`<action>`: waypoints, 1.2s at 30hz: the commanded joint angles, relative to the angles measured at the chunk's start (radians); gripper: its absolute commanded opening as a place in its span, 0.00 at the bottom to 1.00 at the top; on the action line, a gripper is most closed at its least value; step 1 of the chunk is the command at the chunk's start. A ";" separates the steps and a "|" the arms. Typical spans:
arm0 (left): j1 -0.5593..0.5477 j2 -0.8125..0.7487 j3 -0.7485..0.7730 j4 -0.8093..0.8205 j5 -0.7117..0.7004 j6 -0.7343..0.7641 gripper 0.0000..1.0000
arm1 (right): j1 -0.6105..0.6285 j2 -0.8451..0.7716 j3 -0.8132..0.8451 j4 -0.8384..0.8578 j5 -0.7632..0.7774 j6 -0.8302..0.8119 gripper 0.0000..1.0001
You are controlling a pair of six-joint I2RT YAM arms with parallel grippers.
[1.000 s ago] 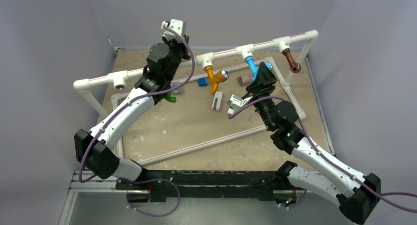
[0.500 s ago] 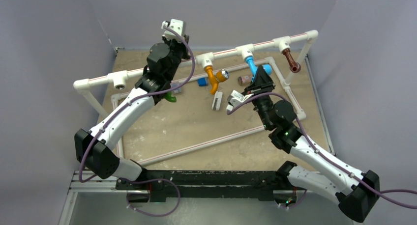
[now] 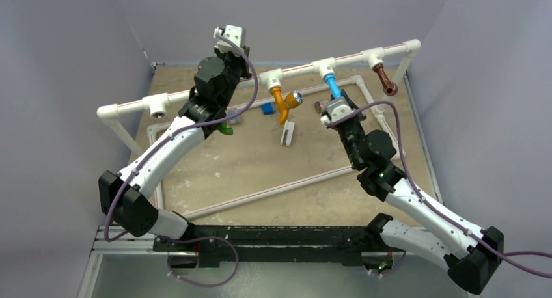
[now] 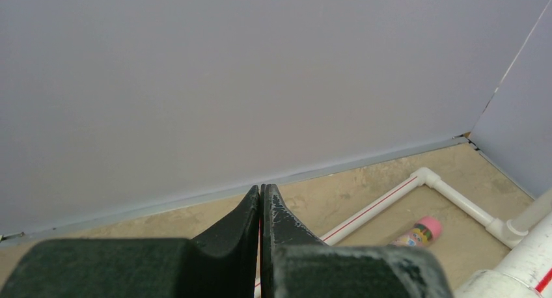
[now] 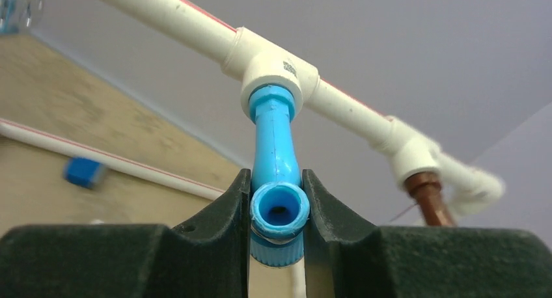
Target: Install the water faucets
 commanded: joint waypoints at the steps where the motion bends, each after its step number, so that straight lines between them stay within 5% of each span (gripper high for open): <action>1: -0.032 0.114 -0.124 -0.340 0.045 0.046 0.00 | -0.004 0.014 0.083 0.008 -0.050 0.659 0.00; 10: -0.035 0.111 -0.124 -0.340 0.045 0.046 0.00 | -0.003 -0.007 -0.008 0.140 -0.097 1.497 0.00; 20: -0.038 0.105 -0.124 -0.340 0.051 0.042 0.00 | -0.004 -0.003 -0.083 0.252 -0.102 2.133 0.00; 29: -0.039 0.103 -0.124 -0.341 0.051 0.044 0.00 | -0.005 -0.018 -0.061 0.277 -0.124 2.385 0.00; 36: -0.040 0.102 -0.124 -0.339 0.048 0.046 0.00 | -0.005 -0.055 0.029 0.118 -0.128 2.434 0.00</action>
